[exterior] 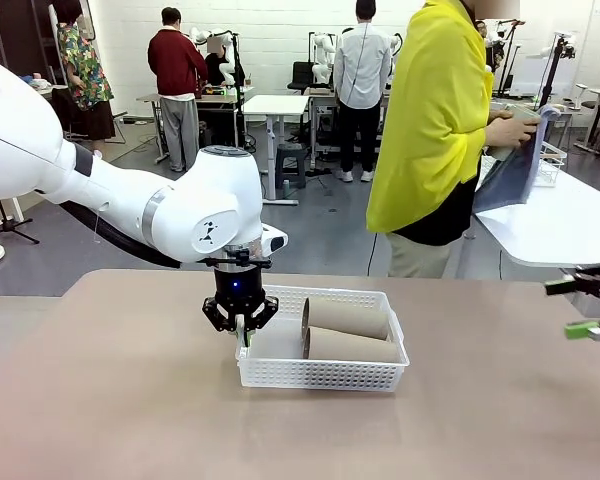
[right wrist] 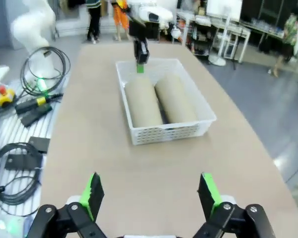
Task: Clean and organize the cups into the basket.
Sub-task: Pick up the Reusable plastic cup from the right side of the table and stack it inside the Organizing basket in the center of the table.
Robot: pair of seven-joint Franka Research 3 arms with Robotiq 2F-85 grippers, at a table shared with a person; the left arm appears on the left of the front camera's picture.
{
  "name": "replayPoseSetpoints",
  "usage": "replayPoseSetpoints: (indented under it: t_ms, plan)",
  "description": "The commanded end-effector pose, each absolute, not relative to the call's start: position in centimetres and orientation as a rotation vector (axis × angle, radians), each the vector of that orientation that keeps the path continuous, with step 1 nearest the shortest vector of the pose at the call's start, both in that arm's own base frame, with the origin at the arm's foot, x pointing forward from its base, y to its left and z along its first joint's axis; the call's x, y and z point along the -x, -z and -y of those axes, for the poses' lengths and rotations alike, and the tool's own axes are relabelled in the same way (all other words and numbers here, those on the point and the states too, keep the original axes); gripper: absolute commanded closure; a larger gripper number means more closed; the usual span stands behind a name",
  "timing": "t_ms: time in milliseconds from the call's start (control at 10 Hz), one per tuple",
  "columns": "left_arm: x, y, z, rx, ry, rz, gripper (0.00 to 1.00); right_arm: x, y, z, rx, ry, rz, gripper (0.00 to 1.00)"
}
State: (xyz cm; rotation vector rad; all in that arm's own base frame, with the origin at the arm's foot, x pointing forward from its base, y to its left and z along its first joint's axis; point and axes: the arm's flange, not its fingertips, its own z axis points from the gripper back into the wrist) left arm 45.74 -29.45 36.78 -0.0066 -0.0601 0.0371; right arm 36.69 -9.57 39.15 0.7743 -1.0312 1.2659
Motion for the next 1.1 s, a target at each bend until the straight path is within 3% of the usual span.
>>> replayPoseSetpoints:
  t_ms: [0,400,1000]
  plan:
    - [-45.7,-37.0,29.6,0.011,-0.038,0.066,1.00,-37.1,-36.9,13.8,-0.892,-1.282,1.059,0.00]
    - [-45.7,-37.0,29.6,0.011,-0.038,0.066,1.00,-34.9,-36.1,19.3,-0.862,-1.241,1.171,0.00]
    - [-45.7,-37.0,29.6,0.011,-0.038,0.066,1.00,-34.7,-36.1,17.4,-0.901,-1.243,1.138,0.00]
